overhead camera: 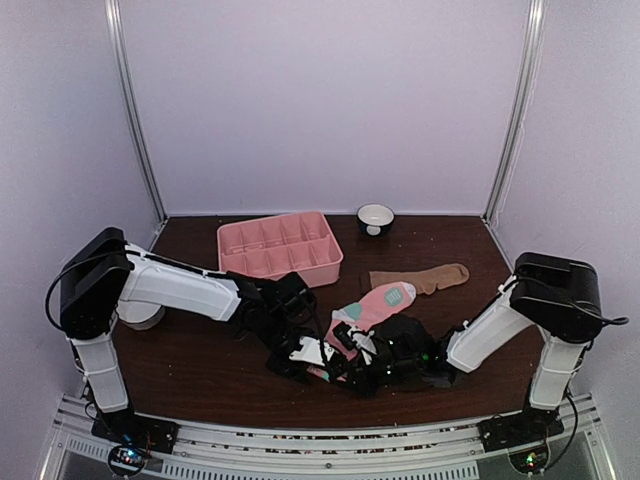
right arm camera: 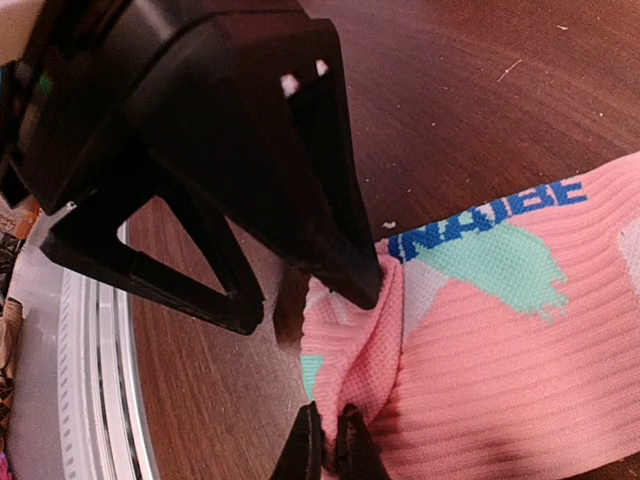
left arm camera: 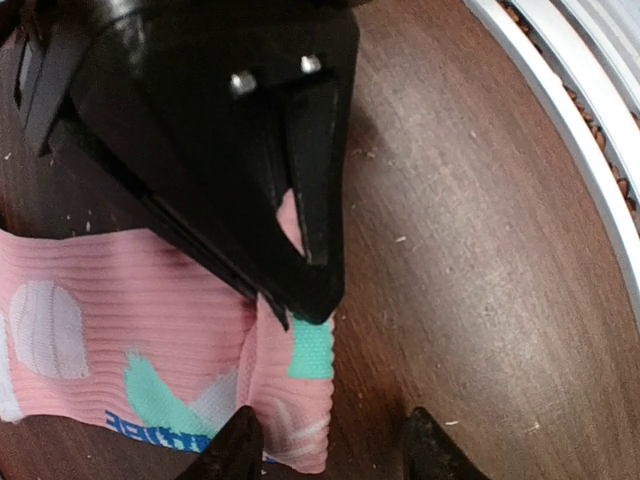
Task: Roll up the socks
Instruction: Roll the sock at the center of the board.
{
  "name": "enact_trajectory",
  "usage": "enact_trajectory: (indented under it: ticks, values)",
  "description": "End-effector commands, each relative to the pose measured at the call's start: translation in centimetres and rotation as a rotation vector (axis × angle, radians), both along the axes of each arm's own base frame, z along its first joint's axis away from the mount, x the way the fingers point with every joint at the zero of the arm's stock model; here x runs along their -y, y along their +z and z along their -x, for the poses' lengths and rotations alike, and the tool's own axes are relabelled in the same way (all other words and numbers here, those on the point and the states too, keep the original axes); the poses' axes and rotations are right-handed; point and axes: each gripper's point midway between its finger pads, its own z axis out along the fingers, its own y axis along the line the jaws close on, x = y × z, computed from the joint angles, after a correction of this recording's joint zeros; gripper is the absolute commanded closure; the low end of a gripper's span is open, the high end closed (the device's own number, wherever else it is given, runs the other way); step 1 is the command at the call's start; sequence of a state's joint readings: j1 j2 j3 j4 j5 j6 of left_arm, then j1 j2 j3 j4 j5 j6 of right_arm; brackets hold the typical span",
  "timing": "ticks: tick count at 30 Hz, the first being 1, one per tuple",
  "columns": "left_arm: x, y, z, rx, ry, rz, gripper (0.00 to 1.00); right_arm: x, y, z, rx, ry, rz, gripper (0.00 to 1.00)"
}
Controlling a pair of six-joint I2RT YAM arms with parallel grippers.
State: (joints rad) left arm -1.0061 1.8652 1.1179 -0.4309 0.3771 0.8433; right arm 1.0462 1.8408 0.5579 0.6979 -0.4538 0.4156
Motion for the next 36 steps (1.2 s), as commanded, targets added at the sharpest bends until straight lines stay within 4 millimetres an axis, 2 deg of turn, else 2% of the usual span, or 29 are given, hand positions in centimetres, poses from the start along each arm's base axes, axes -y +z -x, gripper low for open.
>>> enact_trajectory:
  ticks: [1,5,9,15,21,27,32,33,34,35,36]
  values:
    - [0.7,-0.3,-0.7,0.047,-0.012,0.002,0.54,4.3,-6.6,2.4,-0.159,-0.009,0.239,1.00]
    - [0.9,-0.6,-1.4,0.063,0.016,-0.002,0.57,4.0,-6.5,2.3,-0.162,-0.009,0.234,1.00]
    - [1.2,-0.9,-1.5,0.052,0.029,-0.018,0.70,4.0,-6.5,2.1,-0.162,-0.017,0.239,1.00]
    - [0.8,-1.7,-1.0,0.011,0.031,-0.077,0.86,4.3,-5.9,1.6,-0.142,-0.055,0.224,0.87]
    - [0.0,-1.7,-0.5,-0.068,0.045,-0.117,0.90,5.3,-3.5,0.1,-0.033,-0.139,0.158,0.71]
    - [-0.1,-1.1,-0.3,-0.207,0.077,-0.143,0.92,6.9,-1.4,-0.9,0.066,-0.220,0.112,0.65]
    - [-0.3,-0.3,-0.5,-0.347,0.107,-0.164,0.93,8.8,1.7,-2.2,0.222,-0.324,0.078,0.62]
    - [-0.2,-0.1,-0.6,-0.374,0.111,-0.164,0.93,9.3,2.4,-2.6,0.255,-0.352,0.081,0.49]
    - [-0.3,0.0,-0.6,-0.400,0.115,-0.169,0.93,9.6,3.1,-3.0,0.281,-0.380,0.078,0.11]
    - [-0.2,0.2,-0.6,-0.422,0.119,-0.171,0.93,10.1,3.8,-3.5,0.308,-0.410,0.082,0.01]
    - [-0.2,0.2,-0.8,-0.438,0.125,-0.174,0.93,10.7,4.4,-4.0,0.336,-0.445,0.092,0.00]
